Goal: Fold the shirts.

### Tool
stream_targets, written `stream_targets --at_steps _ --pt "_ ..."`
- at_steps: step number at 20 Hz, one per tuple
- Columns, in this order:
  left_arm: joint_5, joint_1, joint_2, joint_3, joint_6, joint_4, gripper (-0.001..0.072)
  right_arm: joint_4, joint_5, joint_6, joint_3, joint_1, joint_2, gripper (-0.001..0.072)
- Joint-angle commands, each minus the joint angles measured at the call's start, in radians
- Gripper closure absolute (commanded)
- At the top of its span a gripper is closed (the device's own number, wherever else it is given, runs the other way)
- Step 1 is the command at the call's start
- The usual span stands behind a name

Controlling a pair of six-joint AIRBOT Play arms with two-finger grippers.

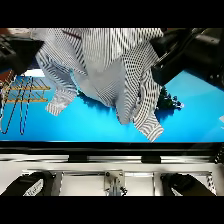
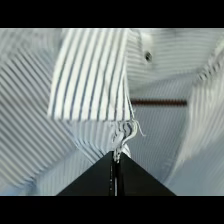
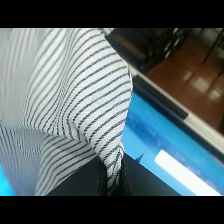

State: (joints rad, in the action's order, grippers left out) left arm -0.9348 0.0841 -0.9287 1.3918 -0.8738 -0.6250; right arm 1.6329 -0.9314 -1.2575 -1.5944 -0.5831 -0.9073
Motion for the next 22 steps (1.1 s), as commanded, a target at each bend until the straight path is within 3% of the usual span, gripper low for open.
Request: stream_targets --at_steps 1,6,9,14,20,22 --pt "-0.037 0.12 -0.053 0.002 -0.028 -0.005 0.0655 -0.007 0.162 -0.016 -0.001 0.0 0.002 0.0629" --pt "0.088 0.284 -0.112 0.002 0.006 -0.004 0.0628 0.046 0.192 -0.052 -0.001 0.0 0.002 0.0629" --pt "0.114 0.272 -0.098 0.016 0.006 -0.004 0.022 0.064 0.197 -0.056 -0.001 0.0 0.002 0.0629" --pt "0.116 0.223 -0.073 0.126 0.006 -0.004 0.0219 0.151 0.219 -0.083 -0.001 0.0 0.002 0.0629" --pt "0.115 0.182 -0.051 0.246 0.005 -0.005 0.022 0.443 0.217 -0.329 -0.001 0.103 0.002 0.0629" --pt "0.1 0.182 -0.055 0.244 0.005 -0.005 0.0222 0.505 0.187 -0.356 -0.002 0.195 0.003 0.0629"
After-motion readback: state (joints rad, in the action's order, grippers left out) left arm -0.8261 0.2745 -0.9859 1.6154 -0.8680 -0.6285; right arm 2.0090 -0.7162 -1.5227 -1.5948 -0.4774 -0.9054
